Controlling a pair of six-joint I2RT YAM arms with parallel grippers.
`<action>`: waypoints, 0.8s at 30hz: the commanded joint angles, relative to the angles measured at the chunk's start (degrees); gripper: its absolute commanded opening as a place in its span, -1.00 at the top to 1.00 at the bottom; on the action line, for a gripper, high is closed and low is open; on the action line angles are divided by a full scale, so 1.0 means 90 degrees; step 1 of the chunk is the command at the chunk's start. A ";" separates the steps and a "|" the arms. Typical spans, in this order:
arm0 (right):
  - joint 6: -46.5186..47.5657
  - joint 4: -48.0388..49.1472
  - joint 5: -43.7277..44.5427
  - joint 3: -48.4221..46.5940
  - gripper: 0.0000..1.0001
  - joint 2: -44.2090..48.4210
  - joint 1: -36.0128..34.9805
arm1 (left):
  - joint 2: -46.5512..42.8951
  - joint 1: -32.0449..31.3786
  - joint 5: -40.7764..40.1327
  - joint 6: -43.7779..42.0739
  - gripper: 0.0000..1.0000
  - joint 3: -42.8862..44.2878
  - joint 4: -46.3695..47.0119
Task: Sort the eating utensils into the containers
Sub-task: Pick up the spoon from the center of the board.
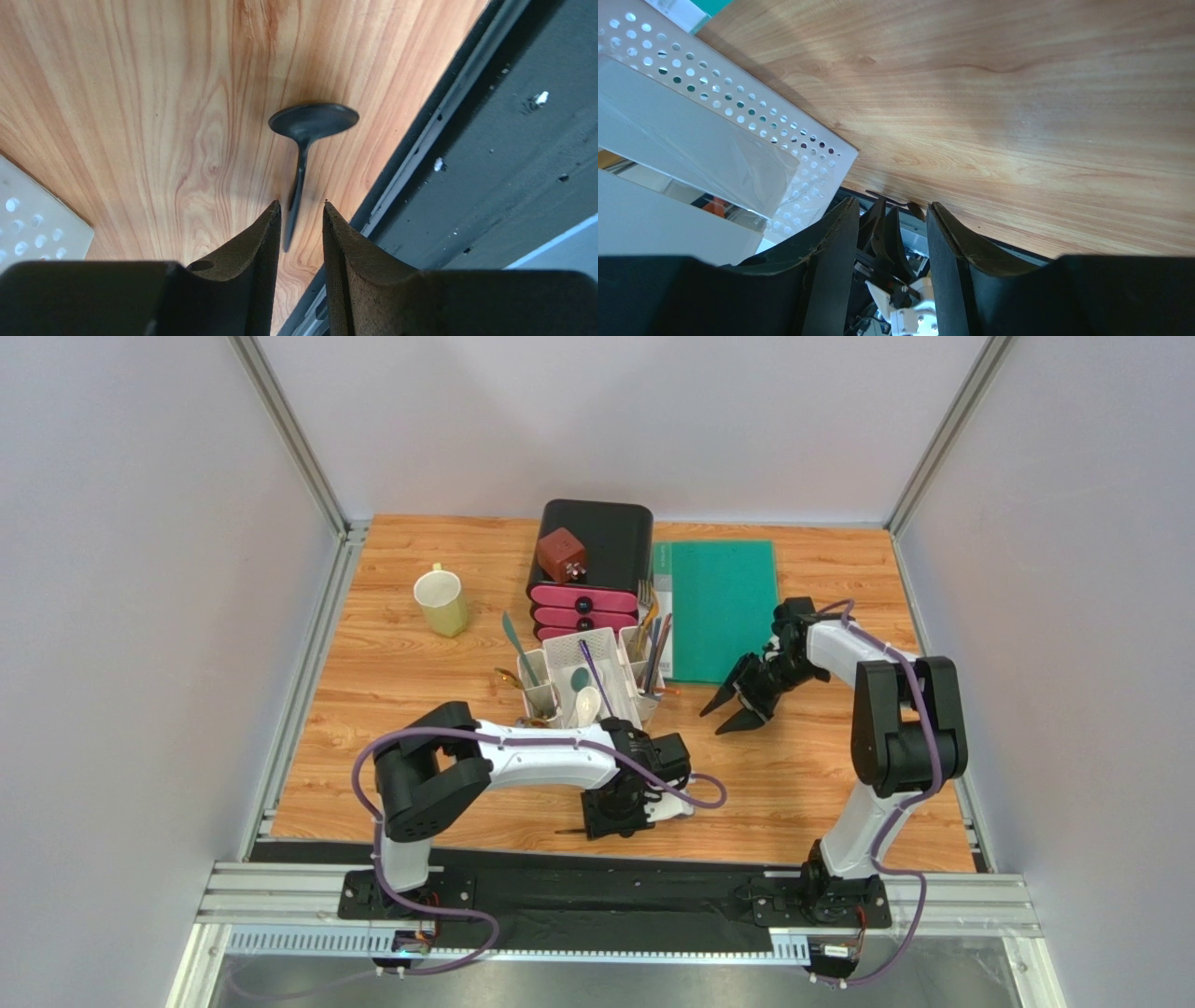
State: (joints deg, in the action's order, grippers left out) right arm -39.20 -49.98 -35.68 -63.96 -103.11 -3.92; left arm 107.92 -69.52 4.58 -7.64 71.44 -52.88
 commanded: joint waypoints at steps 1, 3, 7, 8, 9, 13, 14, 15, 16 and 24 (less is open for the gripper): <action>-0.0019 0.0231 -0.0176 0.0134 0.09 0.0460 0.0065 | 0.0128 -0.0040 -0.0098 -0.0137 0.31 0.0333 0.0085; -0.0019 0.0250 -0.0176 0.0203 0.09 0.0499 0.0065 | 0.0109 -0.0040 -0.0157 -0.0177 0.30 0.0431 0.0065; -0.0068 0.0357 -0.0215 0.0320 0.09 0.0578 0.0084 | 0.0118 -0.0040 -0.0196 -0.0245 0.30 0.0510 0.0055; -0.0088 0.0377 -0.0215 0.0349 0.09 0.0578 0.0104 | 0.0147 -0.0040 -0.0187 -0.0245 0.30 0.0500 0.0065; -0.0097 0.0387 -0.0225 0.0369 0.09 0.0587 0.0094 | 0.0235 -0.0040 -0.0158 -0.0235 0.31 0.0490 0.0075; -0.0117 0.0436 -0.0254 0.0408 0.09 0.0617 0.0114 | 0.0324 -0.0040 0.0009 -0.0157 0.33 0.0441 0.0065; -0.0117 0.0426 -0.0254 0.0418 0.09 0.0627 0.0114 | 0.0323 -0.0040 0.0047 -0.0167 0.33 0.0422 0.0065; -0.0127 0.0436 -0.0254 0.0427 0.09 0.0627 0.0123 | 0.0285 -0.0040 0.0038 -0.0157 0.33 0.0402 0.0075; -0.0127 0.0436 -0.0244 0.0427 0.09 0.0617 0.0123 | 0.0275 -0.0040 0.0057 -0.0167 0.33 0.0354 0.0085; -0.0166 0.0446 -0.0254 0.0418 0.09 0.0597 0.0124 | 0.0479 -0.0040 0.0155 -0.0118 0.47 0.0246 0.0231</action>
State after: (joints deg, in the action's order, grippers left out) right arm -39.77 -47.00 -36.62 -60.03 -99.92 -3.18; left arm 110.76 -69.52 4.03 -8.03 74.30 -52.38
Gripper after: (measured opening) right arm 0.455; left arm 0.316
